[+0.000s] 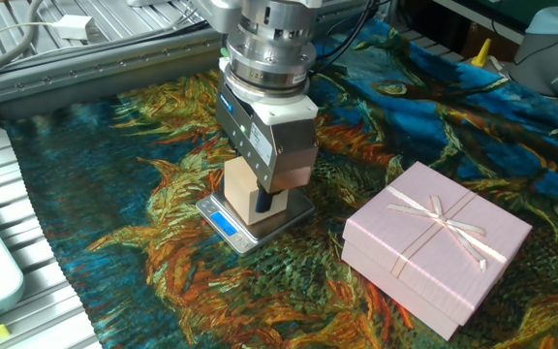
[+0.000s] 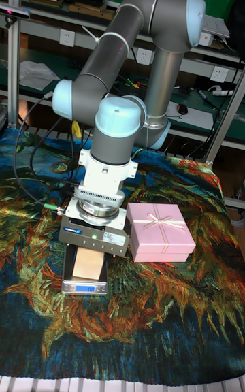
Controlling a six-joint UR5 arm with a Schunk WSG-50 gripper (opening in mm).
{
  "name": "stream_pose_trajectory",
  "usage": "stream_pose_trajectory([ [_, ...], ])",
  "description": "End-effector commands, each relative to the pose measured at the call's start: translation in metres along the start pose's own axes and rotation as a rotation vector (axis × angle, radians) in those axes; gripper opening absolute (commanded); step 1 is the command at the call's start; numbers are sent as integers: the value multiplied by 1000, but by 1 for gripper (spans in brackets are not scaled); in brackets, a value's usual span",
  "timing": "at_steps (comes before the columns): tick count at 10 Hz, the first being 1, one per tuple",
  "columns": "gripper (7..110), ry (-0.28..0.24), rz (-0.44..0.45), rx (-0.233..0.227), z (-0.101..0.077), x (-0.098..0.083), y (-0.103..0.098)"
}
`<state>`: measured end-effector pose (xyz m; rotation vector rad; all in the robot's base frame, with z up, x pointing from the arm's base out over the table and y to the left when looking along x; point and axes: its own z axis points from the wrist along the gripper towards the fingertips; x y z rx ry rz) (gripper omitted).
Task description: Place the block on the scale
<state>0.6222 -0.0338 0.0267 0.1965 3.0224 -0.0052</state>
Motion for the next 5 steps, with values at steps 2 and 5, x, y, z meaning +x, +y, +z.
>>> stream_pose_trajectory([
  [2,7,14,-27,-18,2,3,2],
  [5,7,16,-38,-32,3,3,4],
])
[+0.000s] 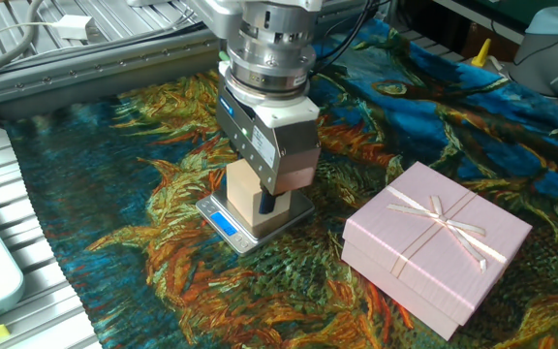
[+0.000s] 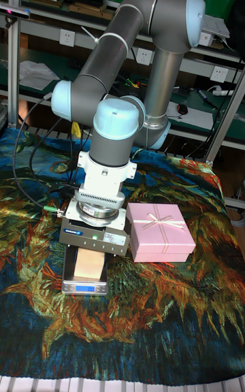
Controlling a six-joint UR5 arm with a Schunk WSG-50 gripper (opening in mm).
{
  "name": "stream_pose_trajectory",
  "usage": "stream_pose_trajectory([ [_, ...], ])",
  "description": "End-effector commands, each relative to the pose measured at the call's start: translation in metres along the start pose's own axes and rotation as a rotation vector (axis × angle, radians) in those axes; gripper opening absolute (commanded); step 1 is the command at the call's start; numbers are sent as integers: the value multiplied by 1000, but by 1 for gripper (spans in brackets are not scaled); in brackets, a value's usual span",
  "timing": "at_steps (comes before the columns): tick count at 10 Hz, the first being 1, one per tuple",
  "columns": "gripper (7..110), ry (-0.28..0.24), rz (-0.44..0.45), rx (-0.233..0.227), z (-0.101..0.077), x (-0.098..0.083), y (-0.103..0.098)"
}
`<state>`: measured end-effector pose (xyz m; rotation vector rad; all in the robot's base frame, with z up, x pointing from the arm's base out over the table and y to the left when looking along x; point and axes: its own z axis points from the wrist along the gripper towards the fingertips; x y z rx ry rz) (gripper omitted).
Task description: Place the block on the scale
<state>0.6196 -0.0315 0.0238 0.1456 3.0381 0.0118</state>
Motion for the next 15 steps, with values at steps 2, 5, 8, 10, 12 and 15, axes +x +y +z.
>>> stream_pose_trajectory([
  [2,7,8,-35,-37,0,1,3],
  [5,22,8,-84,-73,-5,0,0],
  [8,22,-4,-104,-67,0,-4,-1],
  [10,44,-6,-111,-72,0,-4,1],
  [12,44,-7,-116,-73,0,-4,2],
  [15,44,-11,-131,-70,0,-5,1],
])
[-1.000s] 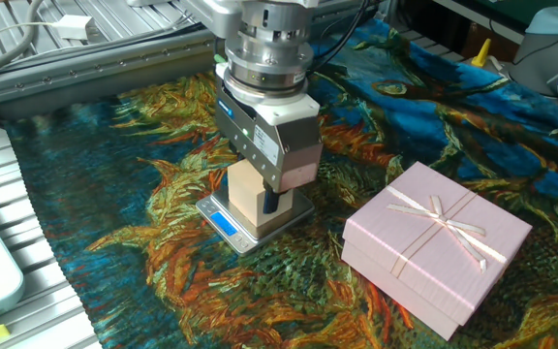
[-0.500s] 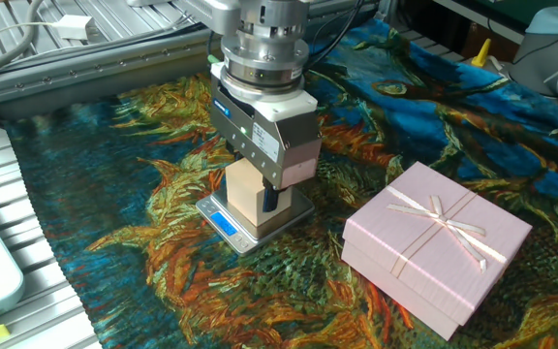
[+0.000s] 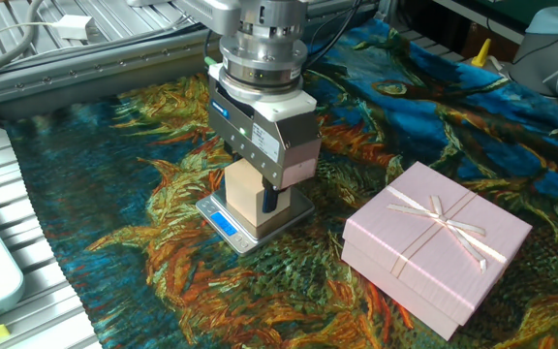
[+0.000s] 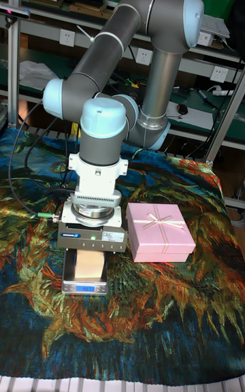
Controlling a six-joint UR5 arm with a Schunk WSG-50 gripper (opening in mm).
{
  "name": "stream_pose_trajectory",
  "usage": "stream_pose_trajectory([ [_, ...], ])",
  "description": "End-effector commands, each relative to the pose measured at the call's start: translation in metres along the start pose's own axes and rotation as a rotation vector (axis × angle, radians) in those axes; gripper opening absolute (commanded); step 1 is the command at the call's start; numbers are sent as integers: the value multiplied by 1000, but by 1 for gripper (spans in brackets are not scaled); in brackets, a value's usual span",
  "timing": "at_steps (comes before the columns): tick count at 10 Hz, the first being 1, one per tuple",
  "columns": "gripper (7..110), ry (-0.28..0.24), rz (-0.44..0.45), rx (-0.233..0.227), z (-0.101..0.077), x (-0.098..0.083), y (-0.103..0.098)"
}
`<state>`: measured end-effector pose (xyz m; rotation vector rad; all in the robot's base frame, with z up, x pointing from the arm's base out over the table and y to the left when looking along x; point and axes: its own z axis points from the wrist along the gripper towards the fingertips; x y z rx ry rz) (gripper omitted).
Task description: Place the block on the scale
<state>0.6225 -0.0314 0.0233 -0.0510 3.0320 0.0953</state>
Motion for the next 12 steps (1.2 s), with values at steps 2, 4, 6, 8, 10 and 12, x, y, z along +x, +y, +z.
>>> stream_pose_trajectory([
  [2,66,-10,-22,-9,-1,-3,1],
  [4,66,-13,-32,-11,-1,-4,1],
  [6,66,-28,-52,-17,-3,-7,3],
  [8,88,-33,-65,-21,-6,-8,3],
  [10,88,-35,-75,-21,-7,-8,3],
  [12,88,-25,-86,-14,-19,-6,-1],
])
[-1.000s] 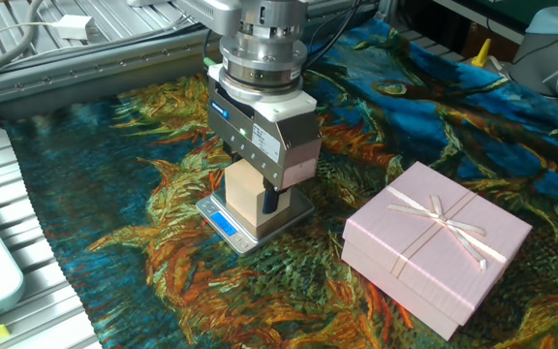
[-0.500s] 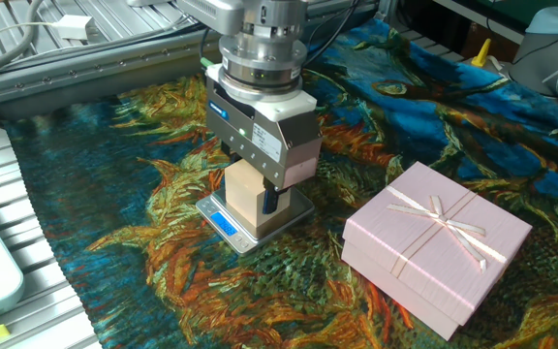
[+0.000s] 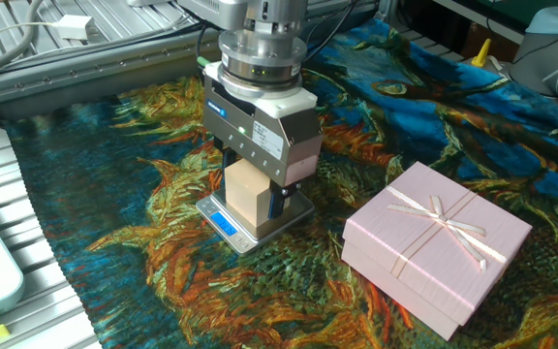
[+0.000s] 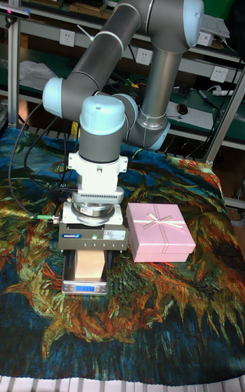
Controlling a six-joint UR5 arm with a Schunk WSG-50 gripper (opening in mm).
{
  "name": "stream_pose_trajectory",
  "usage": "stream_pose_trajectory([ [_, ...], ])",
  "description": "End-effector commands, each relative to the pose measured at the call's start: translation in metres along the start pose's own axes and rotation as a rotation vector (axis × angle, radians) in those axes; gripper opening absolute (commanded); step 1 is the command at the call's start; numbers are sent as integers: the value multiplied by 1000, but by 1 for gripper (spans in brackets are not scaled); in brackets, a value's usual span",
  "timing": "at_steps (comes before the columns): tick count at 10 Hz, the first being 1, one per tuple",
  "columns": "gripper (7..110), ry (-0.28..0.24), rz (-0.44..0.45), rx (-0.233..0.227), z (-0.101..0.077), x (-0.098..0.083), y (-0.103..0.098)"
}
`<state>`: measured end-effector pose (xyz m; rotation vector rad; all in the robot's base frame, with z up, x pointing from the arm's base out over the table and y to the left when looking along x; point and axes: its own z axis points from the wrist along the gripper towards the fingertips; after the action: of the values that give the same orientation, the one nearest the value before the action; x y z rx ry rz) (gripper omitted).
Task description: Place the block on the scale
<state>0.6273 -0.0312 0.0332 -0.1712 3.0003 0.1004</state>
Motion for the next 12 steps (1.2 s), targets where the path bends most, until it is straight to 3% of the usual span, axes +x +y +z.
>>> stream_pose_trajectory([
  [1,88,7,-8,-7,-18,1,-2],
  [11,88,39,37,-10,-79,-2,24],
  [12,66,42,38,-7,-84,-2,23],
])
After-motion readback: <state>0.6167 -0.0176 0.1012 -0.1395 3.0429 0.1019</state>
